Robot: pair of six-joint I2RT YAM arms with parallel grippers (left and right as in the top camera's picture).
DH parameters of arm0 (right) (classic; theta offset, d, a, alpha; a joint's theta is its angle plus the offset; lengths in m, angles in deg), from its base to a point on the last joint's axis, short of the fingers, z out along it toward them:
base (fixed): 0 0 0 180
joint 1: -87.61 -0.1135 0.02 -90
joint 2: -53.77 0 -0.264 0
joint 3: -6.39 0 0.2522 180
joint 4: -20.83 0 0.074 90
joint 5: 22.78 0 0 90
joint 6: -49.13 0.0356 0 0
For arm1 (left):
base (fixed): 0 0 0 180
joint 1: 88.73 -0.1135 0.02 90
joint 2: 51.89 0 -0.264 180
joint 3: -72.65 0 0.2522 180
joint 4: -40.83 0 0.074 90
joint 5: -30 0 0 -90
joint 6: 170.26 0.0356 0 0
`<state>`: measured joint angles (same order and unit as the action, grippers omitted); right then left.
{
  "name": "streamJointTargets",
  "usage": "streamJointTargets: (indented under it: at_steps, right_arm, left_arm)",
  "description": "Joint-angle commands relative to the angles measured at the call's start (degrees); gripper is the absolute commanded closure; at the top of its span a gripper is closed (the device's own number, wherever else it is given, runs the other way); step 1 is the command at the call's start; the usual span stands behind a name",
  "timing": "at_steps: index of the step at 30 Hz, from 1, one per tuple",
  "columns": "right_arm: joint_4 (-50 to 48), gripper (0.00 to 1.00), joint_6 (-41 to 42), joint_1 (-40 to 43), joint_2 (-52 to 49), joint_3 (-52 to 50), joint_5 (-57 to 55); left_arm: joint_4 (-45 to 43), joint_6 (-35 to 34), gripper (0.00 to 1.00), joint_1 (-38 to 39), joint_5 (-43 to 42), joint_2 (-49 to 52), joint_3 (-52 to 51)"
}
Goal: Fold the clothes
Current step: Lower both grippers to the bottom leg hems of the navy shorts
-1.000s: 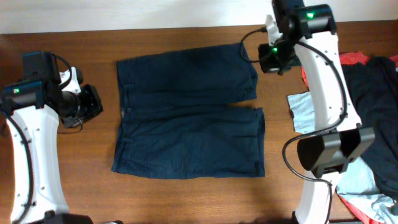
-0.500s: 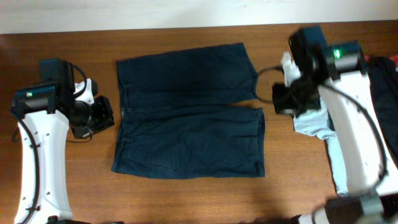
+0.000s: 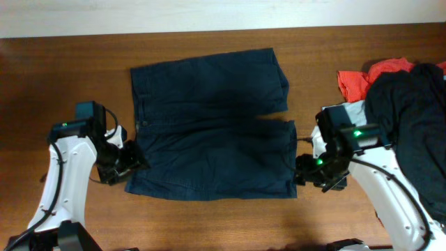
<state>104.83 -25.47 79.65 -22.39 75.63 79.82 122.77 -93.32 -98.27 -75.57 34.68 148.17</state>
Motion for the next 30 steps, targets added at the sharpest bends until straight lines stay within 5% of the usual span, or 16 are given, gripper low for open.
streamJointTargets:
  at_steps: [1, 30]
  right_arm:
    - [-2.7, 0.33, 1.8, -0.2, 0.0, -3.2, 2.5]
    - [-25.5, 0.34, 12.1, -0.2, -0.1, -22.7, 8.2]
  left_arm:
    - [-1.7, 0.3, 0.35, 0.0, 0.4, -0.8, -2.0]
    - [-3.1, 0.3, 0.25, 0.0, 4.9, -0.8, -2.1]
